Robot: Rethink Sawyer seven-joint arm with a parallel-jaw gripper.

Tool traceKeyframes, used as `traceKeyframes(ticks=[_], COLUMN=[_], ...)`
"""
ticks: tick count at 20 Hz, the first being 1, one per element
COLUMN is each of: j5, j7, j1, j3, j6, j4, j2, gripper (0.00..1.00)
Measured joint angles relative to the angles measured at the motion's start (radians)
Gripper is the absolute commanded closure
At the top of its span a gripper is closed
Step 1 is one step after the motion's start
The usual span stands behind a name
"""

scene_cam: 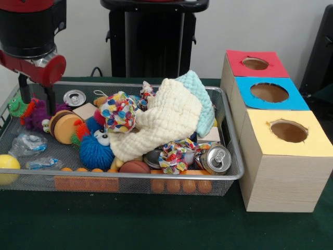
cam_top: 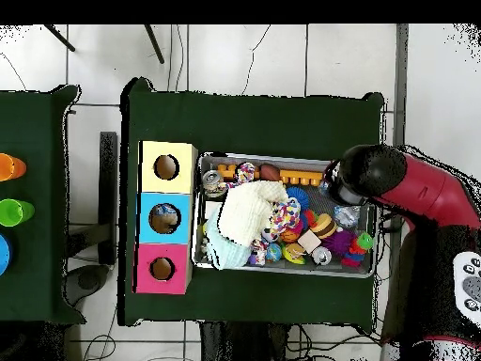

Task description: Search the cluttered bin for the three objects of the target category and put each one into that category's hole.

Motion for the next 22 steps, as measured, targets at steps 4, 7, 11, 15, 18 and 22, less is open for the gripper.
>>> traceKeyframes(ticks=[4, 7, 11, 15, 18, 22], j5=[-0.018, -0.037, -0.057, -0.069, -0.071, -0.071], j7=[0.0, 0.0, 0.0, 0.0, 0.0, 0.0], j1=[0.0, 0.0, -0.001, -0.006, -0.009, -0.016], j3=[0.0, 0.0, 0.0, 0.001, 0.001, 0.001], j6=[0.0, 0.0, 0.0, 0.0, -0.002, -0.035], j4=[-0.004, -0.007, -0.009, -0.027, -0.041, -0.047], j2=[0.012, 0.019, 0.022, 0.03, 0.041, 0.059], gripper=[0.0, 0.0, 0.0, 0.0, 0.0, 0.0])
